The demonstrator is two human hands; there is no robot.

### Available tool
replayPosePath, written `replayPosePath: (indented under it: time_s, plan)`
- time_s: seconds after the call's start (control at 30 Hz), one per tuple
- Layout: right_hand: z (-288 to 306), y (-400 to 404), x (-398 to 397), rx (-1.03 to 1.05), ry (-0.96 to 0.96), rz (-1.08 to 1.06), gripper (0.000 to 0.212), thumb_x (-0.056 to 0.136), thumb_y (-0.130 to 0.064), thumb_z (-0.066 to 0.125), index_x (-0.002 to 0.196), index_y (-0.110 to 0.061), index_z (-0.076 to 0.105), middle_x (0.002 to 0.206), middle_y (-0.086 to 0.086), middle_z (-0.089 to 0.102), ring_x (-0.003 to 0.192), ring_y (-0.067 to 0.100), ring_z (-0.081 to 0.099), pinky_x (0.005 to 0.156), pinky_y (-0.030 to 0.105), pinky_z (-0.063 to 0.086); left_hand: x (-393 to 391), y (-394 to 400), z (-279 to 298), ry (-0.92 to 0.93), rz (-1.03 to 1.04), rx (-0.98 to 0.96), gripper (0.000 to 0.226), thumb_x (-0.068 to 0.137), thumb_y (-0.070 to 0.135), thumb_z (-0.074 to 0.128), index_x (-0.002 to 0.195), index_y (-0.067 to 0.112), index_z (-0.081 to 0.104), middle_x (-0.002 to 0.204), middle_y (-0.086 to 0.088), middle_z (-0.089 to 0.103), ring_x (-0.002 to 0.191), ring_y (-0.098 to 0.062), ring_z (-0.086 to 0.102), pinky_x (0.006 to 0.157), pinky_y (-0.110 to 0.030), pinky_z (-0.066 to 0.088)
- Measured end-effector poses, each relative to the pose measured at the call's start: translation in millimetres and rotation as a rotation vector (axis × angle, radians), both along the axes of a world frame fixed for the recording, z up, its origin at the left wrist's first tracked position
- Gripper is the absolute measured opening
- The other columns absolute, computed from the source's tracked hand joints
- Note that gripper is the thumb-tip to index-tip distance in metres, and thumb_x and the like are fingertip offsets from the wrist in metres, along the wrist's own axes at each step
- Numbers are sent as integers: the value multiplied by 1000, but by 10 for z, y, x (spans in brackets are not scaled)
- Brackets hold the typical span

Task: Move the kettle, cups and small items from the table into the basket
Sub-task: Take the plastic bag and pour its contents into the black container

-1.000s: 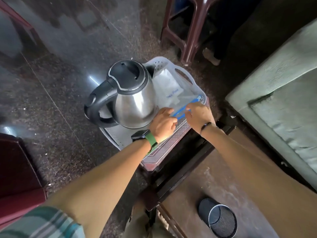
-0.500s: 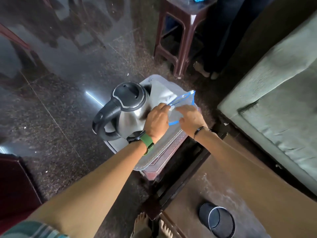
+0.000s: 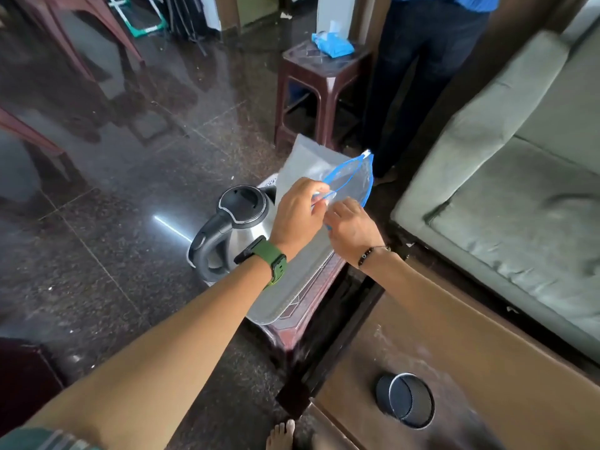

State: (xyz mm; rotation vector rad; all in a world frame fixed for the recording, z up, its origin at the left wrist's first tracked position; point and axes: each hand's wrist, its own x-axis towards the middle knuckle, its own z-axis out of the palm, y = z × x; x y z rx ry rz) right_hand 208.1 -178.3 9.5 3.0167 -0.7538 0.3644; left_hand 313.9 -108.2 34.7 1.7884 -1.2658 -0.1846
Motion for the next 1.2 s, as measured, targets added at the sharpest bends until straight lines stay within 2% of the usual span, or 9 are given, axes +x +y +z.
replayPosePath:
  time_s: [0.2, 0.4, 0.5, 0.67, 0.77, 0.87, 1.0, 1.13, 1.2]
  plan:
    - [281, 301, -486, 61, -26, -10, 25, 47, 10, 72, 62, -4, 59, 61, 10, 62, 56, 31, 60, 52, 30, 53, -250, 136, 188, -30, -60, 25, 23, 73, -16, 46, 91, -5, 56, 97, -19, 61, 91, -32, 58, 75, -25, 40]
    - [458, 830, -1151, 48, -65, -67, 8, 64, 0, 61, 62, -8, 60, 58, 6, 59, 53, 27, 57, 49, 28, 48, -736, 511, 286, -100, -213, -27, 25, 65, -19, 49, 81, -2, 58, 83, -15, 59, 81, -15, 50, 74, -17, 37]
    - [459, 1099, -1496, 56, -51, -111, 22, 71, -10, 43, 65, -9, 64, 58, 5, 62, 53, 27, 58, 47, 28, 50, -995, 660, 282, -172, -303, 25, 25, 67, -15, 51, 71, 5, 66, 76, -12, 57, 73, -11, 45, 66, -17, 35]
    - [491, 1399, -1995, 78, -15, -177, 19, 61, -5, 51, 70, -9, 68, 57, 3, 63, 53, 24, 59, 45, 24, 48, -1441, 808, 409, -301, -445, 25, 27, 76, -1, 49, 67, 3, 74, 76, -16, 64, 76, -13, 42, 67, -23, 40]
    - [585, 1545, -2257, 133, -14, -223, 35, 64, -11, 36, 74, -9, 69, 58, 4, 65, 54, 25, 61, 45, 23, 50, -1703, 901, 508, -408, -474, 24, 35, 77, 3, 41, 74, 1, 75, 77, -13, 70, 78, -17, 44, 71, -28, 40]
    - [716, 1696, -2496, 263, 17, -222, 42, 66, -8, 34, 87, -4, 70, 71, 12, 69, 66, 31, 64, 55, 29, 53, -1969, 1023, 565, -417, -455, 64, 35, 76, 7, 36, 75, 1, 71, 79, -13, 70, 73, -29, 62, 70, -30, 41]
    - [825, 1722, -2725, 492, -52, -276, 47, 80, -10, 32, 116, -6, 63, 112, 16, 67, 104, 29, 61, 88, 32, 46, -2199, 1166, 546, -358, -482, 111, 23, 77, 17, 42, 90, 7, 59, 95, -10, 62, 84, -29, 63, 71, -36, 51]
    - [933, 1632, -2715, 503, 20, -386, 38, 94, -11, 41, 130, -11, 52, 127, 15, 60, 116, 30, 56, 96, 35, 43, -2293, 1303, 586, -350, -542, 140, 36, 70, -11, 44, 100, 4, 57, 107, -10, 57, 92, -17, 55, 73, -12, 40]
    - [990, 1585, -2664, 461, 201, -403, 44, 94, -10, 40, 138, -10, 40, 133, 15, 54, 121, 31, 51, 97, 36, 41, -2326, 1343, 607, -372, -569, 152, 39, 70, -17, 45, 102, 0, 59, 109, -13, 58, 92, -22, 60, 73, -13, 35]
